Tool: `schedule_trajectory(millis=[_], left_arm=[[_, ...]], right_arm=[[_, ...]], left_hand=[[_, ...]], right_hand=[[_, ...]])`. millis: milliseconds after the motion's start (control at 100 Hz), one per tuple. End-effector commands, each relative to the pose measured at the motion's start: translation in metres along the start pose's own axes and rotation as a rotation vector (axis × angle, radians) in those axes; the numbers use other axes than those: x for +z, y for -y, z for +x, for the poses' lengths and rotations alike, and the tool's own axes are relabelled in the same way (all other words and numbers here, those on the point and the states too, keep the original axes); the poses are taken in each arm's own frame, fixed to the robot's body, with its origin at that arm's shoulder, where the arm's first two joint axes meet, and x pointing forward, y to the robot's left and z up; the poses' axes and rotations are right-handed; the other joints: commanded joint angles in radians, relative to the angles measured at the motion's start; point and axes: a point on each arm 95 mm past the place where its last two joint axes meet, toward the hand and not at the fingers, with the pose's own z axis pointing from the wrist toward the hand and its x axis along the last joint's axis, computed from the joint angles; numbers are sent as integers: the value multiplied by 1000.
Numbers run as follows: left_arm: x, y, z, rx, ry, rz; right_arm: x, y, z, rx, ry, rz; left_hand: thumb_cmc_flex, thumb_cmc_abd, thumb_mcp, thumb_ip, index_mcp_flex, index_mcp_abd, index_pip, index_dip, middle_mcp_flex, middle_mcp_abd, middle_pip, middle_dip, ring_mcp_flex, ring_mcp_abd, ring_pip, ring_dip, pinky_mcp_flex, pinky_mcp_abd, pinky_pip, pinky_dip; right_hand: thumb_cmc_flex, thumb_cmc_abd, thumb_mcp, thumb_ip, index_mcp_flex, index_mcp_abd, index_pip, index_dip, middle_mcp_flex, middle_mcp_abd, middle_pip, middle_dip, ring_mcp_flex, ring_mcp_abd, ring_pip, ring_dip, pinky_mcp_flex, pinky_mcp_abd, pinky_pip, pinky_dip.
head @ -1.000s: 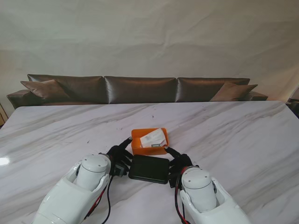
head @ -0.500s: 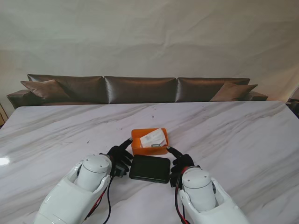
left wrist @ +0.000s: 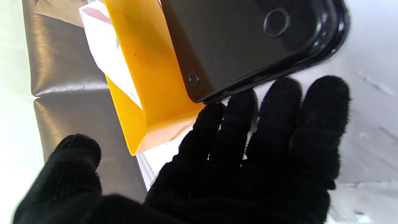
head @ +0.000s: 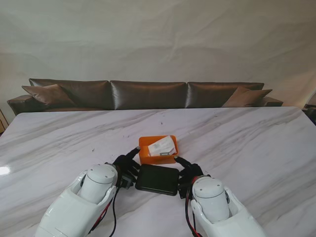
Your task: Refill a tissue box and feed the first sheet
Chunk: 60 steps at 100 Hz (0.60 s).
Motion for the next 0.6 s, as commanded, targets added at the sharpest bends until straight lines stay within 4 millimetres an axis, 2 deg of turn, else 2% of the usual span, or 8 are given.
schedule_trajectory(millis=[0,590], left_arm=[[3,-20,-35,4,88,-62],[-8,-25,-20,25,35,-64]], right_arm=[[0,13,-8,1,21,51],[-7,22,-3,-5,-15,75]], left_hand=[[-12,32,9,2,8,-1,21,6,-19,64,-103,-65,-65,118,-195,-4,-27,25,74,19],[-11,35,10,2,9,2,19,5,-18,66,-103,-64,-65,118,-194,-4,-26,26,75,22]], right_hand=[[5,10,-27,23,23,25,16,12,19,9,-68,-29,-2,5,-62,-38,17,-8,14,-27],[4,20,-34,28,21,12,25,17,22,0,-70,-29,-4,-3,-60,-37,16,-18,12,-27]])
